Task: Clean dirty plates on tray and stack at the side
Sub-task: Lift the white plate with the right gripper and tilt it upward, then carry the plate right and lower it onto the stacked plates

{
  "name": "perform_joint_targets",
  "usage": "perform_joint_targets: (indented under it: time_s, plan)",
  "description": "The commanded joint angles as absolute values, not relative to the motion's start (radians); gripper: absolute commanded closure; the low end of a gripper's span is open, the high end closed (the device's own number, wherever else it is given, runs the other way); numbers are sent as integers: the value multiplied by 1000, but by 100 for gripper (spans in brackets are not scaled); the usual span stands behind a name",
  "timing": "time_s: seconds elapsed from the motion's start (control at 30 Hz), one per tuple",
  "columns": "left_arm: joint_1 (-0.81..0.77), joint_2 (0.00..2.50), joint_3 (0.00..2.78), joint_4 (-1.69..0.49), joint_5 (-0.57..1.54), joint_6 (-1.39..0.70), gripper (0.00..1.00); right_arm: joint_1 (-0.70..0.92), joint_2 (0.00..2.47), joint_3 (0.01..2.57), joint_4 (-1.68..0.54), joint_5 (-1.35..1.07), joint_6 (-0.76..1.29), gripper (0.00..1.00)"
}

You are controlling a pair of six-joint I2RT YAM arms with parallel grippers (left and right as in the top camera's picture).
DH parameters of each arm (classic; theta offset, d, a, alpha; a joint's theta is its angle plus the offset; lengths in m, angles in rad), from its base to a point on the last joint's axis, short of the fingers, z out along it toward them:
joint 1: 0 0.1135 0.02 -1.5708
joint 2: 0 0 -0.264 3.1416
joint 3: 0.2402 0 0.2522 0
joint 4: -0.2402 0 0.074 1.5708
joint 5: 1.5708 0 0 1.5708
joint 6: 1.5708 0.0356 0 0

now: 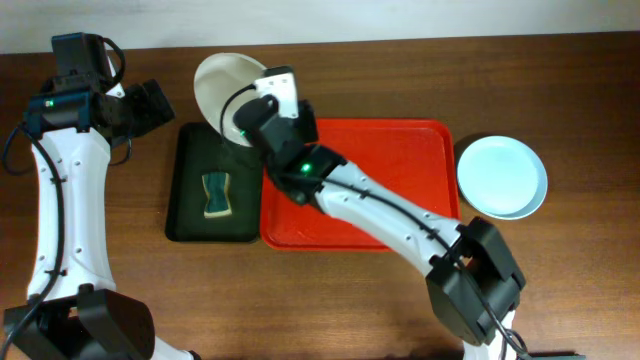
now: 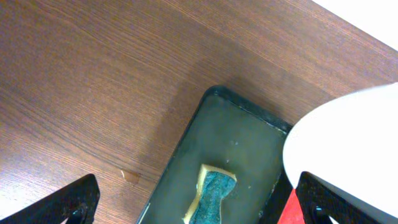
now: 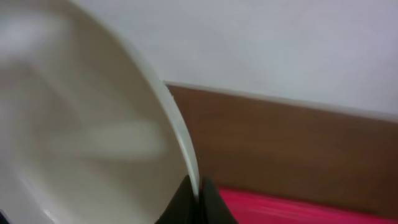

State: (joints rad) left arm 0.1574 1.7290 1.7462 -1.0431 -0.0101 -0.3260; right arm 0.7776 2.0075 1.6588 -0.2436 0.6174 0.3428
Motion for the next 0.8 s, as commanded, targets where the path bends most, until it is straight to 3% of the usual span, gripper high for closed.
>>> perform_joint_targets:
  time_s: [0.0, 0.17, 0.43, 0.6, 0.77]
  plan:
    - [155, 1734, 1744, -1042, -3, -336, 1, 668, 2008, 1672, -294, 283, 624, 96]
    - [155, 1734, 1744, -1042, -3, -336, 1, 508, 2008, 1672, -450, -52, 697, 96]
    - [155, 1734, 1744, -1042, -3, -336, 1, 113, 2008, 1672, -686, -781, 696, 96]
    - [155, 1734, 1744, -1042, -3, -336, 1, -137, 2008, 1672, -948, -780, 554, 96]
    - [155, 1734, 1744, -1042, -3, -336, 0, -342, 2008, 1672, -1219, -537, 447, 96]
